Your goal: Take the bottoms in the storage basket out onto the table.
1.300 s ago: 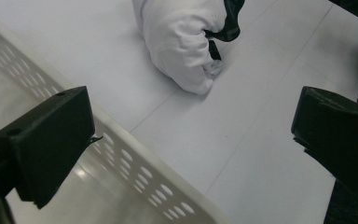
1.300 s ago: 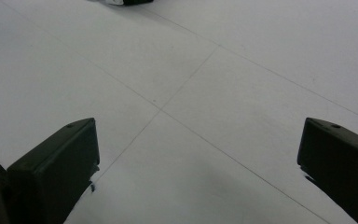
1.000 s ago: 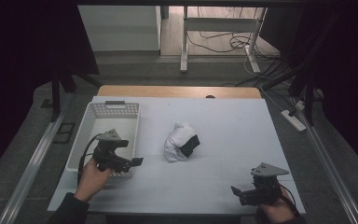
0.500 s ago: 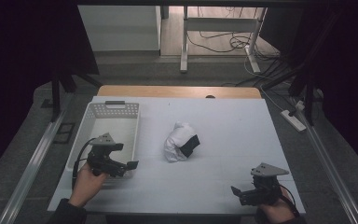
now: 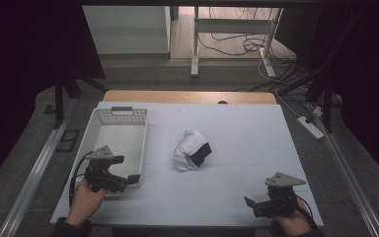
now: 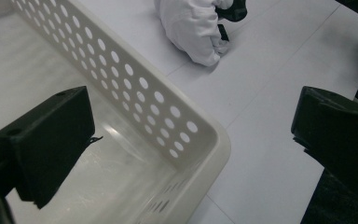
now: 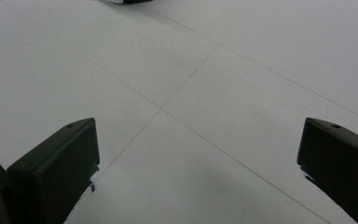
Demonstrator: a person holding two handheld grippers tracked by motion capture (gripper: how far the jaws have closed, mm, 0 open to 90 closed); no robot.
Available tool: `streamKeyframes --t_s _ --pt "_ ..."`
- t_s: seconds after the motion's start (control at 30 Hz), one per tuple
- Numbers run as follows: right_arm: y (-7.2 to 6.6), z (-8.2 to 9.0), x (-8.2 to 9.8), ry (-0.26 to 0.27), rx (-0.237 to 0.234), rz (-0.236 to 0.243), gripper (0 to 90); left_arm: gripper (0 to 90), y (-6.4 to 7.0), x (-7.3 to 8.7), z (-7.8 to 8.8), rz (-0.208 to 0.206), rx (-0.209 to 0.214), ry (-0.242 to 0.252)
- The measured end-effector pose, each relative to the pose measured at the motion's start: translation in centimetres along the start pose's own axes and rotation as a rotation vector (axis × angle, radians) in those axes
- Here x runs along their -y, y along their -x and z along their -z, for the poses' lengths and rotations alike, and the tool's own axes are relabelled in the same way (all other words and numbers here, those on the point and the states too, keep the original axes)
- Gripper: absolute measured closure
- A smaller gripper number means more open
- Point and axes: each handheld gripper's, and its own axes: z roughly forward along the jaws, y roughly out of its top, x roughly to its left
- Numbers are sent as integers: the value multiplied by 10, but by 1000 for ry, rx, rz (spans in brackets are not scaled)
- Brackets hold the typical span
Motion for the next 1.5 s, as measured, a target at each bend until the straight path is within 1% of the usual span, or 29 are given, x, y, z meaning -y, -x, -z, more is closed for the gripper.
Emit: streamKeyframes --t_s 0.23,0.43,0.7,1.03,1.2,1.5 --pt "0 0 0 -1 0 1 0 0 1 9 8 14 -13 12" --pt "0 0 0 -4 0 2 0 0 3 15 13 -1 -34 0" --pt "0 0 0 -6 2 2 0 0 2 23 19 17 -38 7" --pt "0 0 0 -7 1 2 0 0 4 34 26 36 -54 4" --pt "0 0 0 -6 1 2 0 0 6 39 30 40 -71 9" --pt "-1 -1 0 -8 2 3 0 0 9 47 34 47 -80 8"
